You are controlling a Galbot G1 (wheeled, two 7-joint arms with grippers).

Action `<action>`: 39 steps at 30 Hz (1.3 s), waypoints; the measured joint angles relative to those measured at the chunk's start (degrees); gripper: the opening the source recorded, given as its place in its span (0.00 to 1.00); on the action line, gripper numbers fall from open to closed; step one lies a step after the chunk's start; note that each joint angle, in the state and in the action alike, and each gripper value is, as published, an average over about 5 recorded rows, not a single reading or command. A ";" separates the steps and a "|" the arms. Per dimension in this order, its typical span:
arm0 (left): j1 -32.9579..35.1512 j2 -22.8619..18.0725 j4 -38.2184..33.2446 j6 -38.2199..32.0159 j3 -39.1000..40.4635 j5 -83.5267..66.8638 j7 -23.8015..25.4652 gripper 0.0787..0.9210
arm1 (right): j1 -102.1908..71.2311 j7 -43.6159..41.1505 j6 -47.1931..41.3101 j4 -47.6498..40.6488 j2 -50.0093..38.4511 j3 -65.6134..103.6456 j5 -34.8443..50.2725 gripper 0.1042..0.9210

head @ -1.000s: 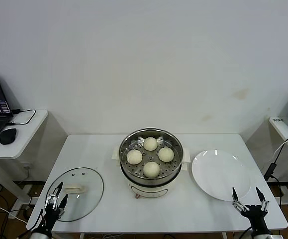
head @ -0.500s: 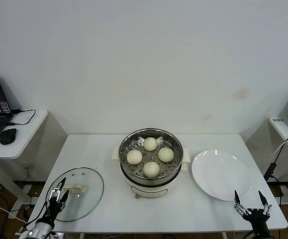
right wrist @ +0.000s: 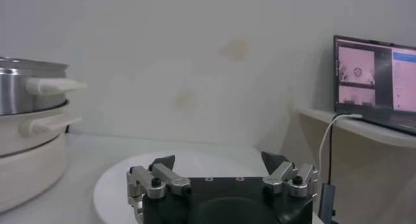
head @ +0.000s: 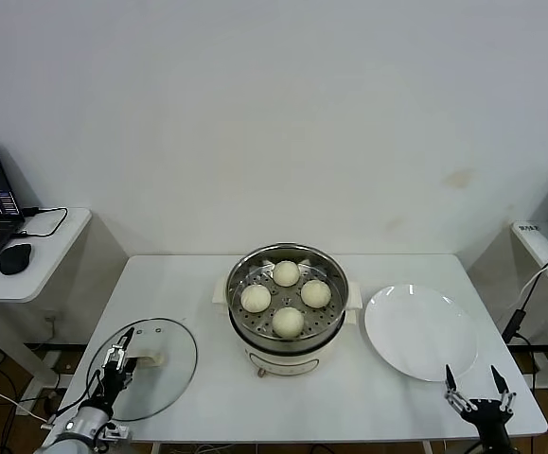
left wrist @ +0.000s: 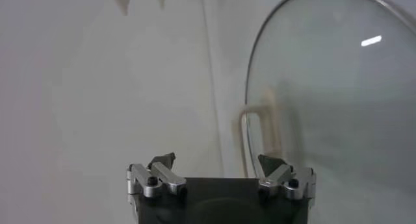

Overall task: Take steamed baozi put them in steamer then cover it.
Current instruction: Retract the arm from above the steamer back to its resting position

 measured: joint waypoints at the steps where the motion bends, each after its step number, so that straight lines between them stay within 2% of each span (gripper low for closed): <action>1: -0.31 0.01 0.18 0.02 0.15 0.02 0.10 0.88 | -0.01 -0.01 0.03 -0.04 0.05 -0.05 -0.04 0.88; 9: -2.49 -0.06 1.65 0.04 0.74 -0.05 0.60 0.88 | -0.06 -0.08 0.08 -0.11 0.11 -0.17 -0.14 0.88; 12: -2.99 -0.12 2.12 0.01 0.82 -0.20 0.87 0.83 | -0.06 -0.11 0.08 -0.13 0.10 -0.17 -0.15 0.88; 22: -3.38 -0.36 3.36 -0.57 0.89 -0.98 1.23 0.50 | -0.04 -0.13 0.08 -0.14 0.05 -0.28 -0.18 0.88; 33: -2.35 -0.11 1.98 -0.86 -0.30 -3.22 -1.14 0.12 | -0.19 -0.14 0.08 0.19 -0.16 -0.55 -0.31 0.88; 36: -1.56 0.32 0.49 -0.59 -0.89 -3.81 -1.44 0.07 | -0.15 -0.14 0.09 0.27 -0.12 -0.77 -0.46 0.88; 39: -0.46 0.97 -2.01 0.15 -1.58 -4.69 -1.25 0.07 | -0.23 -0.14 0.16 0.40 -0.02 -0.89 -0.63 0.88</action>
